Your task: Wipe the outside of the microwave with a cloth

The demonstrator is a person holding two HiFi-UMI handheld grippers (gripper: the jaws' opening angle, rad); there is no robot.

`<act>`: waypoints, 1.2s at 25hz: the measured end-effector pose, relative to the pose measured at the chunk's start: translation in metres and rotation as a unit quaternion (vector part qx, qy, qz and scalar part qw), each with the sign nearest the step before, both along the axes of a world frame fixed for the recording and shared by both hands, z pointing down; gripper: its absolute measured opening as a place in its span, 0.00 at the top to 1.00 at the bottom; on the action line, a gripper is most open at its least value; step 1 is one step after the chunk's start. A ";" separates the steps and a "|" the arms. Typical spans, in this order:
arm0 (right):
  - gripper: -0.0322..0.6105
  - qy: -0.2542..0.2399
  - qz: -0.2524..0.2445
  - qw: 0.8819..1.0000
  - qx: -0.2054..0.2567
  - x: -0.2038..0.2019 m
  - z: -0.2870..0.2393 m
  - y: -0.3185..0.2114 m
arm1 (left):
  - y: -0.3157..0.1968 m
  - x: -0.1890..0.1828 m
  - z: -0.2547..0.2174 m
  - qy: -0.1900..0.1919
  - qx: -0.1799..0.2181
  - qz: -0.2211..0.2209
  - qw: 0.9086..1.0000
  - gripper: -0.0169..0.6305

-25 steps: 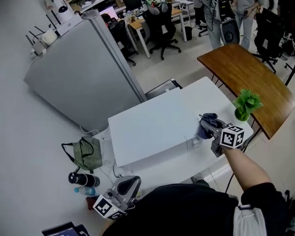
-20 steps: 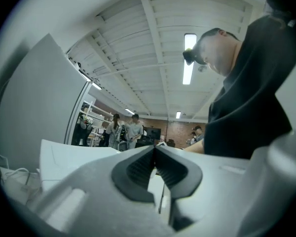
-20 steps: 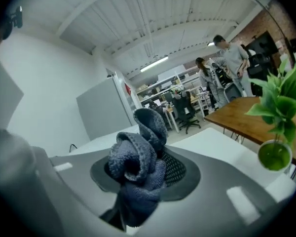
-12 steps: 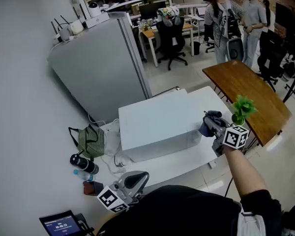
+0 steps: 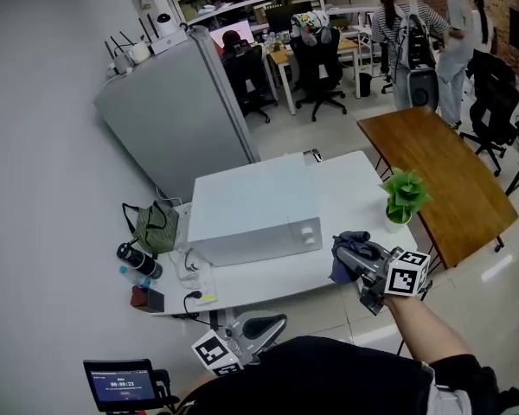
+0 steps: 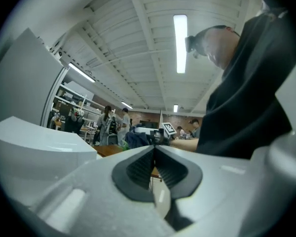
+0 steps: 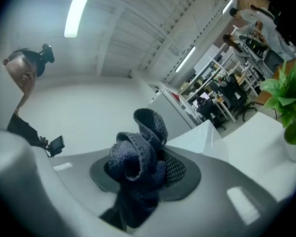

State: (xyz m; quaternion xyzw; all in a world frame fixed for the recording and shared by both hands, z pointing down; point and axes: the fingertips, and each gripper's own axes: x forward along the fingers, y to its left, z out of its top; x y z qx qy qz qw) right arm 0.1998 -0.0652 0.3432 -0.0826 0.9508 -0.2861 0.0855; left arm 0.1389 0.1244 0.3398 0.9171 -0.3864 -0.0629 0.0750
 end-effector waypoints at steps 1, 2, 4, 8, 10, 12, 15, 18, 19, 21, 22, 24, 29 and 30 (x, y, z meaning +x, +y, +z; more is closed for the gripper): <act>0.73 -0.003 -0.004 1.000 -0.005 0.008 0.000 0.003 | 0.003 0.005 -0.003 -0.006 0.002 -0.006 1.000 0.97; 0.73 -0.008 -0.006 1.000 -0.008 0.013 -0.003 0.005 | 0.005 0.006 -0.009 -0.008 0.007 -0.016 1.000 0.97; 0.73 -0.021 -0.011 1.000 -0.008 0.020 -0.013 0.015 | 0.011 0.002 -0.017 0.000 0.013 -0.034 0.999 0.97; 0.73 -0.034 -0.038 0.999 -0.001 0.007 -0.030 0.062 | 0.040 -0.009 -0.020 0.003 0.019 -0.036 0.999 0.97; 0.73 -0.039 -0.044 0.998 0.005 -0.008 -0.035 0.082 | 0.054 -0.023 -0.023 -0.011 0.033 -0.033 0.999 0.97; 0.73 -0.047 -0.040 0.998 -0.002 -0.024 -0.035 0.103 | 0.073 -0.043 -0.025 -0.012 0.041 -0.037 0.998 0.97; 0.73 -0.044 -0.037 0.998 -0.010 -0.055 -0.028 0.139 | 0.105 -0.077 -0.027 -0.002 0.044 -0.049 0.998 0.97; 0.73 -0.030 -0.038 0.999 -0.004 -0.083 -0.023 0.166 | 0.132 -0.100 -0.019 0.001 0.037 -0.050 0.998 0.97; 0.73 -0.029 -0.036 0.999 -0.002 -0.090 -0.024 0.172 | 0.138 -0.106 -0.015 0.002 0.032 -0.048 0.998 0.97; 0.73 -0.025 -0.035 0.999 0.008 -0.101 -0.025 0.183 | 0.146 -0.115 -0.009 0.004 0.024 -0.045 0.999 0.97; 0.73 -0.021 -0.036 0.999 0.017 -0.103 -0.024 0.187 | 0.146 -0.116 -0.007 0.006 0.023 -0.043 0.999 0.97; 0.73 -0.012 -0.041 0.998 0.035 -0.101 -0.020 0.192 | 0.143 -0.115 -0.006 0.008 0.030 -0.040 0.999 0.97; 0.73 0.006 -0.037 0.998 0.044 -0.084 -0.021 0.172 | 0.127 -0.104 -0.019 0.014 0.057 -0.052 0.997 0.97; 0.73 0.009 -0.035 0.998 0.047 -0.081 -0.026 0.168 | 0.126 -0.102 -0.023 0.012 0.061 -0.055 0.997 0.97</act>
